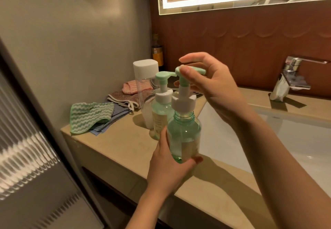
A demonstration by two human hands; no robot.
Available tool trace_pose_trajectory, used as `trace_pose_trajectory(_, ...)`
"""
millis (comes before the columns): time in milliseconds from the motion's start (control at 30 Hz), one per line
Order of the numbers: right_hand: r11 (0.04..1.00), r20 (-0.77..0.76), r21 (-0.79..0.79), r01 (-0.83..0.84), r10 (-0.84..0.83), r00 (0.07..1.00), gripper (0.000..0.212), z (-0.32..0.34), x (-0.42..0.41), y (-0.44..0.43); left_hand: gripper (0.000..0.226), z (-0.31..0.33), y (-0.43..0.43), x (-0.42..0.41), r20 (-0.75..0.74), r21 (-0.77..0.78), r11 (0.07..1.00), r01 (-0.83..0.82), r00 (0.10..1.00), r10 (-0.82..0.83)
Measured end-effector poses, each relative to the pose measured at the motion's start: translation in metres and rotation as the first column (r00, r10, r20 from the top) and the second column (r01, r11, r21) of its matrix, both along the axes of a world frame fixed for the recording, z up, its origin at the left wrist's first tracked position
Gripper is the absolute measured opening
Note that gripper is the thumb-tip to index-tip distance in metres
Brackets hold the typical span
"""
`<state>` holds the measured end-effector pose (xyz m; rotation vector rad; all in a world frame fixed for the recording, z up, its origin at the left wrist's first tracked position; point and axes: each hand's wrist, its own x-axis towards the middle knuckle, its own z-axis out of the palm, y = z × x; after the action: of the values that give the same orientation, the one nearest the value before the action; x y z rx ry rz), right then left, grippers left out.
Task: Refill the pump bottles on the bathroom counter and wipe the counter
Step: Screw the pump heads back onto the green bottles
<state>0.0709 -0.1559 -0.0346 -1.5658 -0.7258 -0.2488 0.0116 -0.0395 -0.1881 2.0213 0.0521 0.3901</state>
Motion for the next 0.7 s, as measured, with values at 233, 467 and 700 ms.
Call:
trace_pose_trajectory(233,0.993,0.010,-0.109,-0.035,0.036,0.999,0.039,0.003,0.000,-0.013,0.110,0.002,-0.001,-0.003,0.003,0.029,0.999,-0.013,1.000,0.013)
trace_pose_trajectory(467,0.928,-0.037,-0.344,-0.144,0.139,0.990,0.057,-0.001,0.005,-0.017,0.110,0.004,-0.001,-0.005,-0.004,0.011,1.000,-0.013,1.000,0.013)
trace_pose_trajectory(700,0.844,-0.259,-0.369,-0.388,0.308,0.915,0.067,-0.008,0.023,-0.052,0.112,0.006,-0.001,-0.006,0.005,0.045,0.999,0.004,1.000,-0.004)
